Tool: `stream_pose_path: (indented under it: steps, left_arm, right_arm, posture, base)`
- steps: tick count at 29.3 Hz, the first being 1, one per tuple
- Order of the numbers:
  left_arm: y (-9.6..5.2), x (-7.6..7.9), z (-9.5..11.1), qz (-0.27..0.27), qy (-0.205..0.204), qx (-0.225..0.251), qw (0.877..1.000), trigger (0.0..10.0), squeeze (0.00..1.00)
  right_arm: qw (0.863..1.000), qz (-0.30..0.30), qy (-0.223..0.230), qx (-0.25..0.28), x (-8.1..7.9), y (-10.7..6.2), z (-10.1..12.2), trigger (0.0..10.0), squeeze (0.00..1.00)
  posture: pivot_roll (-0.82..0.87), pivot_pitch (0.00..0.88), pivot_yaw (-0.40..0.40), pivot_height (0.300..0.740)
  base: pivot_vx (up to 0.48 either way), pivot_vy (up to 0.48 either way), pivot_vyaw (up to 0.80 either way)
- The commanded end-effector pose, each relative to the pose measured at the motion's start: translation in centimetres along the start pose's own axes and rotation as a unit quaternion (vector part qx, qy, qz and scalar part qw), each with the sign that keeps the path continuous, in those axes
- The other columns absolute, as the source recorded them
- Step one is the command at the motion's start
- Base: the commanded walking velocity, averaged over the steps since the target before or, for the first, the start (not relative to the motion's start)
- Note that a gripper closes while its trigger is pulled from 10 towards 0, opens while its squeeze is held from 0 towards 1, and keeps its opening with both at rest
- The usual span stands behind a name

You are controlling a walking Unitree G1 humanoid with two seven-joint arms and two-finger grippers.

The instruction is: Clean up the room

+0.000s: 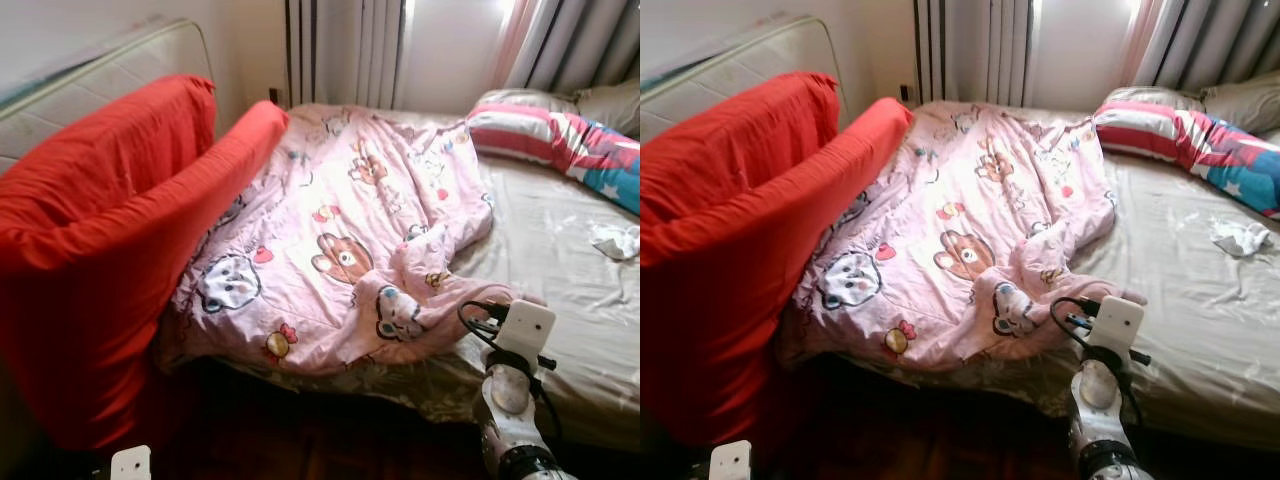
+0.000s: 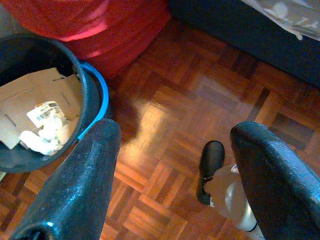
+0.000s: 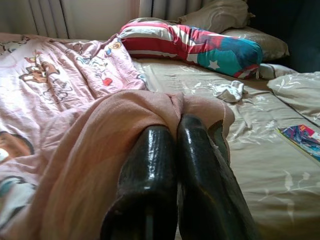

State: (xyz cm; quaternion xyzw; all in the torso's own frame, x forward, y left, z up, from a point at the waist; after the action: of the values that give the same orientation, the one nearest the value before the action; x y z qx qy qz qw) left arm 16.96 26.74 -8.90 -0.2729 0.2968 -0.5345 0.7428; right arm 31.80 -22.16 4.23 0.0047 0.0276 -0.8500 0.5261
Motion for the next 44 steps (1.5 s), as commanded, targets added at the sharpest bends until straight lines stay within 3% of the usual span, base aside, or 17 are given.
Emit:
stream_pose_path:
  steps: [1,16,22,44]
  left_arm:
    - [-0.1,0.1,-0.3,-0.005,0.003,-0.006,1.0,10.0,0.0]
    - [0.0,0.4,-0.2,-0.006,-0.001,-0.007,1.0,10.0,0.0]
    - [0.0,0.4,-0.3,-0.006,-0.002,-0.01,1.0,10.0,0.0]
    - [-0.1,0.3,-0.5,-0.011,0.003,-0.014,1.0,10.0,0.0]
  right_arm:
    - [1.0,0.007,-0.001,0.018,-0.3,0.1,0.6,10.0,0.0]
    - [0.995,0.096,-0.018,0.035,-3.1,-1.1,0.6,10.0,0.0]
    - [0.99,0.121,-0.03,0.064,-3.8,-1.3,1.4,10.0,0.0]
    - [0.994,0.091,-0.021,0.049,-2.8,-1.3,0.9,10.0,0.0]
  posture:
    - [0.13,0.01,-0.01,0.74]
    - [0.13,0.027,-0.02,0.74]
    - [0.13,0.037,-0.022,0.74]
    - [0.13,0.058,-0.016,0.74]
  base:
    - [0.0,-0.244,0.0]
    - [0.0,-0.016,0.0]
    - [0.0,0.0,0.0]
    - [0.0,-0.04,0.0]
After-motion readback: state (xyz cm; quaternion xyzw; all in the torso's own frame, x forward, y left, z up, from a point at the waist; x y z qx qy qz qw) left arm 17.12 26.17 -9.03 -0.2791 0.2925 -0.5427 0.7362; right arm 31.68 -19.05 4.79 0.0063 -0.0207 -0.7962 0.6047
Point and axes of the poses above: a point about 5 cm out from each wrist's last joint towards the gripper, its own y axis pointing out of the wrist towards the gripper, its own z axis along the axis of the wrist's last joint, x = y × z, the point moved 2 cm from there along y, pointing out of the wrist towards the gripper, and after that the axes turned 5 degrees about y, right-handed, at the moved point
